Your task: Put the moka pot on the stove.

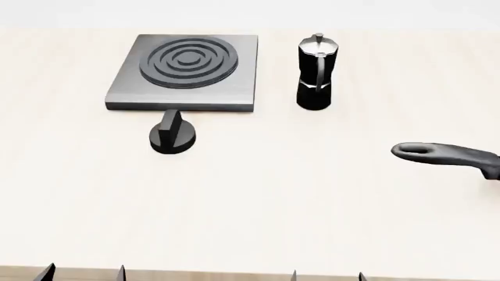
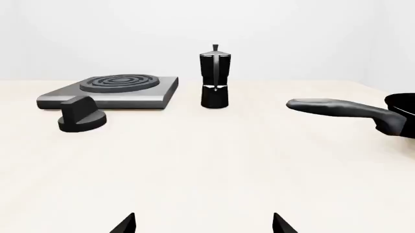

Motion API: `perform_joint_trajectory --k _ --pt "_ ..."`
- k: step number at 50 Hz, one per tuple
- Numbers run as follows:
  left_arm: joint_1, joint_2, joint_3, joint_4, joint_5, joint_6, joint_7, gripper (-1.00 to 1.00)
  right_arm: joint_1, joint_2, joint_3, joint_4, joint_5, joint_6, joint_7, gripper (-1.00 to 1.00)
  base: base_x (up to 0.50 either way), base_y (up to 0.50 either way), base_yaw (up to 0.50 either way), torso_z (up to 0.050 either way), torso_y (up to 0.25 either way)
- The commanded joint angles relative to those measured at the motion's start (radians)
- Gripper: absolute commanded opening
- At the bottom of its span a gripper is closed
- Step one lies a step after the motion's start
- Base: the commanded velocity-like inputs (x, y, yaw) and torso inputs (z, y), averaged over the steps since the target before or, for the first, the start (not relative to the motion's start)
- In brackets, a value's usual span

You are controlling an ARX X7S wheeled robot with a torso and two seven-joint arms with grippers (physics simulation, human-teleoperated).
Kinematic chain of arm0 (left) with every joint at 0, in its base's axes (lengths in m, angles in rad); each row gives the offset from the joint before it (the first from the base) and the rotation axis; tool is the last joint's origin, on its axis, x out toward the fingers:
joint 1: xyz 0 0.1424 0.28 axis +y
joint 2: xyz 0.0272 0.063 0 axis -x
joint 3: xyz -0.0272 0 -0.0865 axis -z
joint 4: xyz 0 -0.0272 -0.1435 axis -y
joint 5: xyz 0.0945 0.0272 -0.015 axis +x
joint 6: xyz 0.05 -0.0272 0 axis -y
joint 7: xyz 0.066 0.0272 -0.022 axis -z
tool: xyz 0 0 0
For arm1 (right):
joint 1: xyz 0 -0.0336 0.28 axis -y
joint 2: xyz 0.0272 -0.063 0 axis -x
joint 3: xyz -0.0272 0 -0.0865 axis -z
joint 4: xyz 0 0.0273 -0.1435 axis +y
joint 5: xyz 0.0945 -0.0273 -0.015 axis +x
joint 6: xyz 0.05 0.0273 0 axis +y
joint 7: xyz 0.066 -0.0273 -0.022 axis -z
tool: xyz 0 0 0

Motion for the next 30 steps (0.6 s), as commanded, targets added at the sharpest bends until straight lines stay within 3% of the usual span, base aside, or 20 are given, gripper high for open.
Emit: perform_joint_trajectory --k 1,30 --pt "0.000 -0.010 0.011 0.000 -0.010 0.000 -0.011 1.00 0.000 0.009 0.000 0.000 0.009 0.000 0.000 1.00 0.00 0.00 0.00 0.000 0.000" --pt "-0.052 -0.062 0.116 -0.056 -0.019 0.057 -0.111 1.00 0.081 0.075 -0.106 0.036 0.038 0.024 0.078 1.00 0.00 0.00 0.00 0.000 0.000"
